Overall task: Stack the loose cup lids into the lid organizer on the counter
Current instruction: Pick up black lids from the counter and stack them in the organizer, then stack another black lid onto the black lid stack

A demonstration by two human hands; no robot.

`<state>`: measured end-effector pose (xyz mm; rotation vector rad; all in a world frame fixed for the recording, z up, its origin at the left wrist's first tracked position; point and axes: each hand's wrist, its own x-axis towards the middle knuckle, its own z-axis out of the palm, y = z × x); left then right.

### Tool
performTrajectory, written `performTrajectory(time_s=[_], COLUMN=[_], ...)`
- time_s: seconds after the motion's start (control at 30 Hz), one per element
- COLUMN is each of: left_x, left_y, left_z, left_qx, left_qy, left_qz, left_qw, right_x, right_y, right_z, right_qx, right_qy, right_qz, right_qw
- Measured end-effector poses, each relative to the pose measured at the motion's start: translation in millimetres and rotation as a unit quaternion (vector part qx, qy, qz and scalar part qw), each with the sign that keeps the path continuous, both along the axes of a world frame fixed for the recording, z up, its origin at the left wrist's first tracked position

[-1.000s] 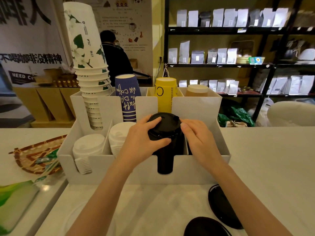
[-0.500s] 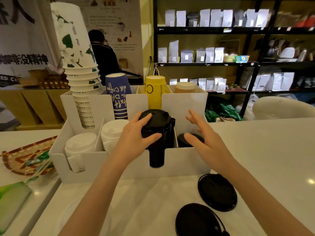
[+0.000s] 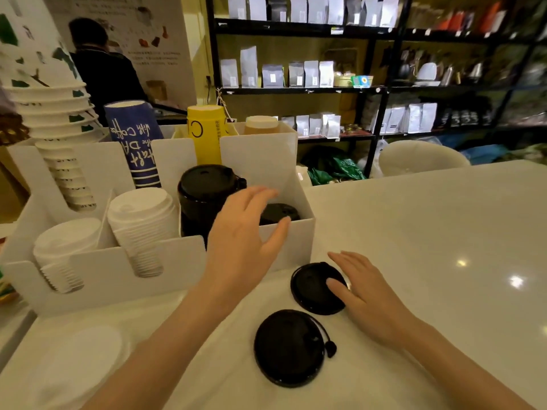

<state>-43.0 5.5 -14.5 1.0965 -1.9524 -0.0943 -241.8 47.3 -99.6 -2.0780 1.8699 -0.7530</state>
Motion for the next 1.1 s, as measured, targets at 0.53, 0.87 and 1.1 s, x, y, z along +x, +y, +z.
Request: performTrajectory(time_s=[0.53, 0.87, 1.1], left_x=[-42, -40, -25], left_y=[-2, -2, 1], left_z=[-77, -63, -18], left_qx=[0.319, 0.276, 0.2], left_qy=[-0.172, -0.074, 0.004], left_qz=[-0.118, -0.177, -0.173], left_qw=[0.925, 0.942, 0.964], right_x=[-6, -7, 4], right_y=[-5, -4, -12], right_z=[-9, 15, 67], right_qx=[0.01, -0.057, -0.165], right_qy=[-0.046, -0.251, -0.284], right_qz=[-0.002, -0.046, -0.019], right_qw=[0.999, 0.965, 0.944])
